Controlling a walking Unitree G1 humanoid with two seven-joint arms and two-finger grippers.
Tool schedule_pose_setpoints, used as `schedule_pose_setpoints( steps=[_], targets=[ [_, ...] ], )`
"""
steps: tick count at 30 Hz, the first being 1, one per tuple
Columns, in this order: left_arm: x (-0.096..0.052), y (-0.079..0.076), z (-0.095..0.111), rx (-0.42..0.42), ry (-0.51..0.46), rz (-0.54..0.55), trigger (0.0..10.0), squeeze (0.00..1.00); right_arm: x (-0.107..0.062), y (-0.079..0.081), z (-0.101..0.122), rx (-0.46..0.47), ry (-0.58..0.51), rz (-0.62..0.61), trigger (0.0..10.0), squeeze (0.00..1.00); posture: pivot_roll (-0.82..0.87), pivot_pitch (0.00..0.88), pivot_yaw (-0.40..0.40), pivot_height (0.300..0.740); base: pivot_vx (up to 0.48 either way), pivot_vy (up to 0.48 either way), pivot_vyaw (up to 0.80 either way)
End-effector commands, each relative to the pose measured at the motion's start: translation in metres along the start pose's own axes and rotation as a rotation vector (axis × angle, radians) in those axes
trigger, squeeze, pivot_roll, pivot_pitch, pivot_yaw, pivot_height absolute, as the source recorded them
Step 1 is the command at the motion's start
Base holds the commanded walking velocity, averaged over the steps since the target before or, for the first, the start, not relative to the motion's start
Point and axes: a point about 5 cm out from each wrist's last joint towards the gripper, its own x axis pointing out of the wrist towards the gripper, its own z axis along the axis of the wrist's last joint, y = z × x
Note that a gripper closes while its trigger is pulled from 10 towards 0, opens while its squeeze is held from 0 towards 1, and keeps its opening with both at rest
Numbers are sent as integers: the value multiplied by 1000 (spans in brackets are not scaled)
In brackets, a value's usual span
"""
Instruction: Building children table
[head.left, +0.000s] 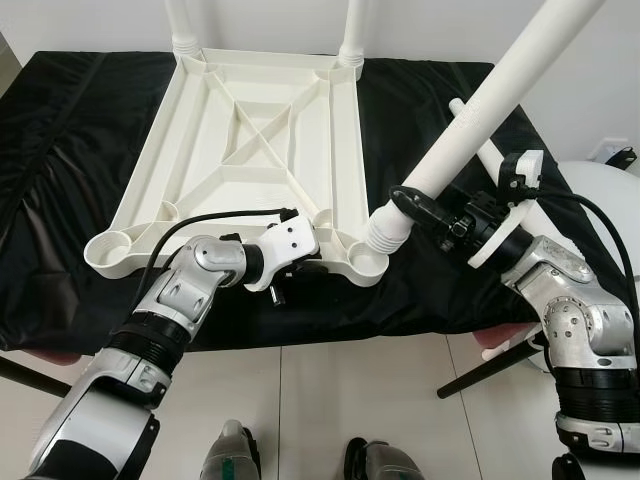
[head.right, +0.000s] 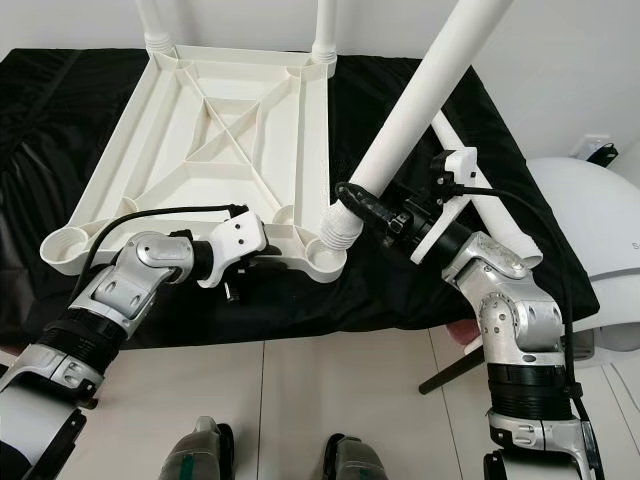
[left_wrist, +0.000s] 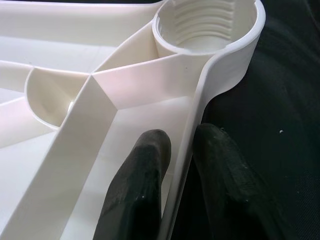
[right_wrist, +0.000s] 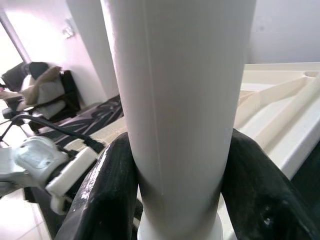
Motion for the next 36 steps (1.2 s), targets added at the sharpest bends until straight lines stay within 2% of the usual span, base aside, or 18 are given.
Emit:
schedule_pose_setpoints(
  steps=[1,8,18,25,29,36],
  targets=[
    [-3,-5,-3,23,23,-29,10000,0,1,6,-2,5,-18,46,10000,0,48,174,19,740,0,0,0],
    [-6,-7,-1,37,26,-40,10000,0,7,4,-16,28,-17,82,10000,0,65,177,11,740,0,0,0],
    [-10,-10,2,52,20,-46,10000,0,7,-5,-38,29,65,89,10000,0,83,180,2,740,0,0,0],
    [-11,-10,4,56,21,-46,10000,0,8,-6,-42,9,97,103,10000,0,84,184,4,740,0,0,0],
    [-11,-11,7,57,15,-46,10000,0,18,-4,-40,-58,116,166,10000,0,83,186,4,740,0,0,0],
    [-11,-11,8,57,14,-45,10000,0,22,-1,-39,-78,122,202,10000,0,83,187,3,740,0,0,0]
  ],
)
